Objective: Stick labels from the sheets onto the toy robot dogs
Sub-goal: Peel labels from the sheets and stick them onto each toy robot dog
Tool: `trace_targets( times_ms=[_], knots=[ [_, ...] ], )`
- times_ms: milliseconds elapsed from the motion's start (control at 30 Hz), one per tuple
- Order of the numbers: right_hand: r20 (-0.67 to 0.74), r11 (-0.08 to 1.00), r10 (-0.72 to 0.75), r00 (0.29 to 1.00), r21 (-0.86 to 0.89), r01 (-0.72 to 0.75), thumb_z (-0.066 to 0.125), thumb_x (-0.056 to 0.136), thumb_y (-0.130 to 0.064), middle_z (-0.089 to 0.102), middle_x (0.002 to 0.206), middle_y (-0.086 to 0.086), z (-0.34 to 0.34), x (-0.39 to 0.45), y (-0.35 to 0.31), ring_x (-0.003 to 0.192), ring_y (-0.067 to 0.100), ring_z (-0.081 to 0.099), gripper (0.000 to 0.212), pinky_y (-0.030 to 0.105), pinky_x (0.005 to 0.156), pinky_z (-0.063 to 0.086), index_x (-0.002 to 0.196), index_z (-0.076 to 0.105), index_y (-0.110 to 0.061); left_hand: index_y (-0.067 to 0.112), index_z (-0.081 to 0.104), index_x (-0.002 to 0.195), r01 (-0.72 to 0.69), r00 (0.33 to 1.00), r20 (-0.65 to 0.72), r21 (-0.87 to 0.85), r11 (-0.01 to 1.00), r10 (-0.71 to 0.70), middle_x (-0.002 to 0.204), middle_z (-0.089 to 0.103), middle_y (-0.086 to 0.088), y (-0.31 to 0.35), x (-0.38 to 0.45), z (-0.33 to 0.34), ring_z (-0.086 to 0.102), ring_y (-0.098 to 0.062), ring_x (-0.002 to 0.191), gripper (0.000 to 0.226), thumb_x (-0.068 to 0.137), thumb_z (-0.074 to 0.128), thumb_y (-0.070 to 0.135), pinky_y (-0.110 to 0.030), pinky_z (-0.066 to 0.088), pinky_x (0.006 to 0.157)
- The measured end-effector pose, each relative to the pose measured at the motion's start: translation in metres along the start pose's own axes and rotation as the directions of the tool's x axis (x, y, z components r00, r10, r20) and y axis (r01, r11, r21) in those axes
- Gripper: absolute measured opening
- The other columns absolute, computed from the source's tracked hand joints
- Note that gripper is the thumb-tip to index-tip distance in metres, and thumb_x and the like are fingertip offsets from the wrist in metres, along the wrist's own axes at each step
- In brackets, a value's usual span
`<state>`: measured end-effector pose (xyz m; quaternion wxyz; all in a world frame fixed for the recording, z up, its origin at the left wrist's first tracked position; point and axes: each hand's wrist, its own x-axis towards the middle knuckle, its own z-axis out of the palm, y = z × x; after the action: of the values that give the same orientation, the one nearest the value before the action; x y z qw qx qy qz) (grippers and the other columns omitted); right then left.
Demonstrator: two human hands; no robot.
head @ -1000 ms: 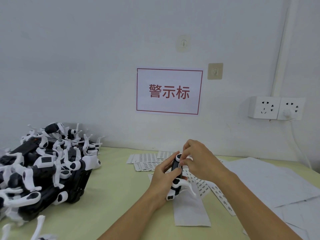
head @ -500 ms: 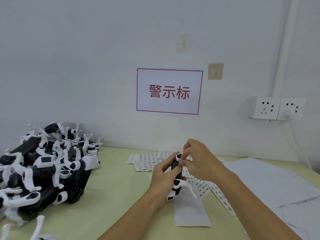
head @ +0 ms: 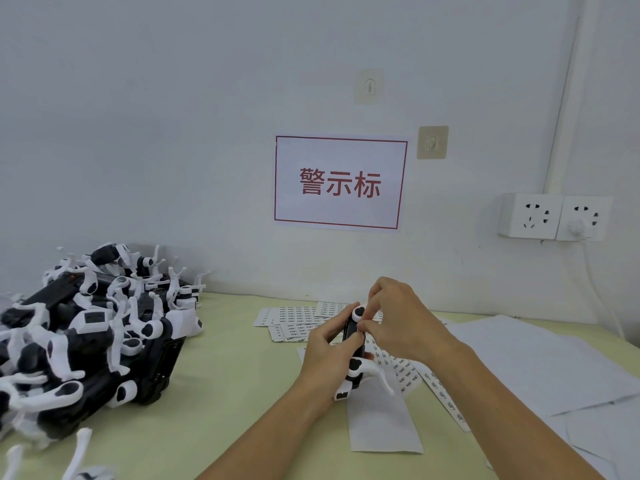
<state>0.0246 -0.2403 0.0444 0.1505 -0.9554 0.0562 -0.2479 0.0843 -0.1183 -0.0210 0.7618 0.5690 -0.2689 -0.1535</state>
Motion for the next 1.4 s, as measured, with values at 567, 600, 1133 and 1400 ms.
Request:
trace_targets(
  times_ms=[567,600,1133,1400],
  knots=[
    [-0.047,0.998,0.042,0.998,-0.044,-0.044,0.070,0.088,-0.017,0.056,0.096,-0.004,0.000,-0.001,-0.011,0.085,0.014,0.060,0.018,0.035,0.076,0.056,0.073,0.074,-0.009,0.034,0.066,0.127,-0.003,1.000,-0.015,0.021,1.000,0.004,0.115,0.073,0.008,0.001,-0.002,0.000,0.070,-0.039,0.099,0.043,0.094,0.063,0.007,-0.052,0.053,0.093],
    [-0.048,0.998,0.044,0.998,-0.047,-0.046,0.069,0.088,-0.017,0.056,0.096,-0.003,0.000,-0.001,-0.012,0.084,0.014,0.060,0.018,0.036,0.076,0.056,0.073,0.074,-0.008,0.034,0.066,0.127,-0.003,1.000,-0.016,0.023,1.000,0.003,0.115,0.073,0.008,0.001,-0.002,0.000,0.070,-0.039,0.100,0.043,0.094,0.064,0.007,-0.052,0.053,0.093],
    [-0.066,1.000,0.002,0.998,0.013,-0.001,0.062,0.088,-0.026,0.044,0.100,-0.012,-0.001,0.001,0.012,0.099,0.009,0.049,0.003,0.028,0.084,0.046,0.090,0.061,-0.028,0.034,0.067,0.125,0.048,0.998,0.044,-0.101,0.994,-0.044,0.124,0.070,0.004,0.000,-0.001,-0.003,0.069,-0.039,0.106,0.048,0.093,0.058,-0.001,-0.043,0.057,0.090],
    [0.113,0.894,0.110,0.988,0.422,-0.148,0.045,0.099,-0.034,0.066,0.105,-0.018,0.015,0.002,0.015,0.099,0.002,0.062,0.021,0.023,0.083,0.048,0.107,0.065,-0.037,0.026,0.070,0.122,0.030,0.994,0.105,-0.210,0.977,-0.008,0.119,0.071,-0.010,0.003,0.000,-0.004,0.070,-0.035,0.099,0.045,0.096,0.050,-0.005,-0.038,0.058,0.073]
  ],
)
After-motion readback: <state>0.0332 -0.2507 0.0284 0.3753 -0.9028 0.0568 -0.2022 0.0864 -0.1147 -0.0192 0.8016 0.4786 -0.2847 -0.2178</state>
